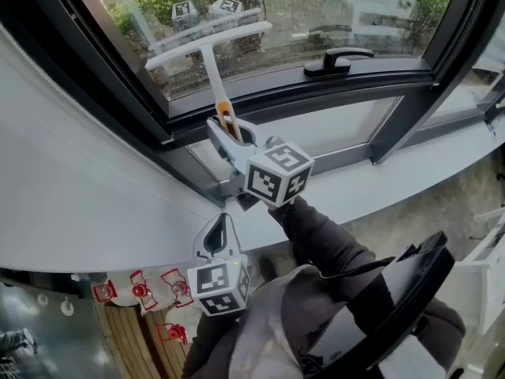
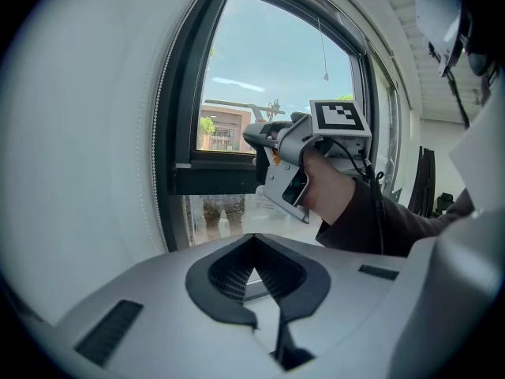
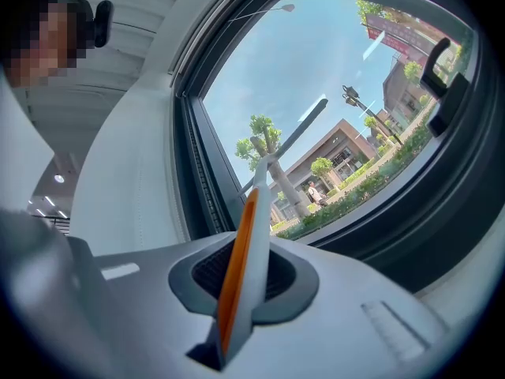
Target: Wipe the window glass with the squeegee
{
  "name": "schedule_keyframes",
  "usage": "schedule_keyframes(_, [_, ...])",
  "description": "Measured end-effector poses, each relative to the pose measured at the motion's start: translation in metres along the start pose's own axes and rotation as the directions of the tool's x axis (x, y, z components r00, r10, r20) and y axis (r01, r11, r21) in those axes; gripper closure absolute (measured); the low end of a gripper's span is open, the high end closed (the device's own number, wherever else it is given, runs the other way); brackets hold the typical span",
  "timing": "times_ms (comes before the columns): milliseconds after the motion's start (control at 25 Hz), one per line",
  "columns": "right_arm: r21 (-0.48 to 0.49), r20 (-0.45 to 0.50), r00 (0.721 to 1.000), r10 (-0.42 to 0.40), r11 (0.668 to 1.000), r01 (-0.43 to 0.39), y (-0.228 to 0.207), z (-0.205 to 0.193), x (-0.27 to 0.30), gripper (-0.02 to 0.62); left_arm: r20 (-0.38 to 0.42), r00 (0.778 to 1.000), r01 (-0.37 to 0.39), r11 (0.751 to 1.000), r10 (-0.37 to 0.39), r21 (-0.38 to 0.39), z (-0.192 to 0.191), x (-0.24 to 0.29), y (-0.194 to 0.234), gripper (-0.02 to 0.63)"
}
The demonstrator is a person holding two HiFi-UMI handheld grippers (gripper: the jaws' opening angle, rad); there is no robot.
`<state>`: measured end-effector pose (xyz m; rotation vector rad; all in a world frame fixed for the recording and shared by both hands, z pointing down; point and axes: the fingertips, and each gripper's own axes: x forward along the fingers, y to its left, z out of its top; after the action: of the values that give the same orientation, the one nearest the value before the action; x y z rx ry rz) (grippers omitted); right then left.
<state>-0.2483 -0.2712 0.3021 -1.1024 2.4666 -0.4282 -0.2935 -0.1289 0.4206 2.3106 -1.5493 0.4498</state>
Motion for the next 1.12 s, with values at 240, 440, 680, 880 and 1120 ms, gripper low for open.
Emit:
schedule_keyframes(240, [0.004, -0.033, 0.999, 0.008, 1.0, -0.008, 0.0, -0.013, -0.003, 0.574, -0.001, 1.0, 0.007, 1.0, -0.007, -0.003, -0.01, 0.0, 0.001, 0.606])
schedule_keyframes(440, [0.012, -0.067, 0.998, 0.01, 1.0, -0.009, -0.003, -0.019, -0.003, 0.575, -0.007, 1.0, 0.012, 1.0, -0.012, -0.004, -0.009, 0.001, -0.001, 0.606])
schedule_keyframes(680, [0.03, -0.091, 0.996, 0.011, 1.0, -0.008, -0.005, -0.032, -0.005, 0.58, -0.021, 1.0, 0.01, 1.0, -0.01, -0.015, -0.014, 0.0, -0.001, 0.606])
schedule_keyframes(880, [0.044, -0.102, 0.995, 0.012, 0.999, -0.007, -0.007, -0.042, -0.005, 0.583, -0.029, 1.0, 0.0, 1.0, -0.001, -0.02, -0.019, 0.0, 0.003, 0.606])
schedule_keyframes(1120, [0.055, -0.112, 0.994, 0.013, 0.998, -0.007, -0.011, -0.05, -0.006, 0.586, -0.036, 0.999, -0.003, 1.0, 0.002, -0.023, -0.02, 0.001, 0.004, 0.606])
